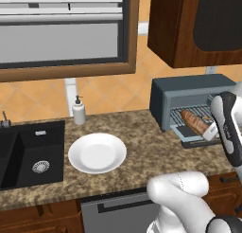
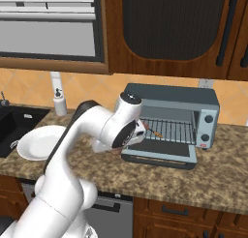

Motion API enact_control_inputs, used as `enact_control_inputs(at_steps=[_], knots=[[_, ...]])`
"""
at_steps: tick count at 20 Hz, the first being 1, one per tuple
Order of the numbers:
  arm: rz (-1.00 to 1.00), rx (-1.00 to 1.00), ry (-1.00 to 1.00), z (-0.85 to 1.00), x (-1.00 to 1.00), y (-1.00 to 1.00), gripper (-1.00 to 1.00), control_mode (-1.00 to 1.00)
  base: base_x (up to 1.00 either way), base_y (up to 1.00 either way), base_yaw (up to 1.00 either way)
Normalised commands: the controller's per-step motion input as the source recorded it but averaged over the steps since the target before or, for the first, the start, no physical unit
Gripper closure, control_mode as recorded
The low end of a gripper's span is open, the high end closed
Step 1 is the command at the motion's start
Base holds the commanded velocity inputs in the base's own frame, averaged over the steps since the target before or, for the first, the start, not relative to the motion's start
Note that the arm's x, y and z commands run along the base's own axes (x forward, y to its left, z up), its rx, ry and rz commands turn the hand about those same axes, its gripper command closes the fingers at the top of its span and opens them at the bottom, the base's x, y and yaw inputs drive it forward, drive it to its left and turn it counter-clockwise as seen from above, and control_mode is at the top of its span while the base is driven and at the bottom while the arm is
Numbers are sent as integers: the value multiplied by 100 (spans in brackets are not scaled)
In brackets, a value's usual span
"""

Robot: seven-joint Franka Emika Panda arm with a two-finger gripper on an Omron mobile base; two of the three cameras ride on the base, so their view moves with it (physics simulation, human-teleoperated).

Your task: Pick up the kebab skewer and baguette bread, and place them inside the toaster oven. Close the toaster oven door and start by setting the timer.

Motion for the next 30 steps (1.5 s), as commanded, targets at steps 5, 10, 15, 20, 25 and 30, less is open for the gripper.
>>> enact_control_inputs(at_steps=[5,10,15,20,25,30], knots=[[0,-10,6,0,0,-84,100,-100,0,0,0],[0,-8,10,3,8,-81,100,-100,0,0,0],[-1,-2,12,10,22,-67,100,-100,0,0,0],[-2,0,11,6,55,-33,100,-100,0,0,0],[-2,0,1,0,55,-12,100,-100,0,0,0],[0,0,0,-1,37,-40,100,-100,0,0,0]])
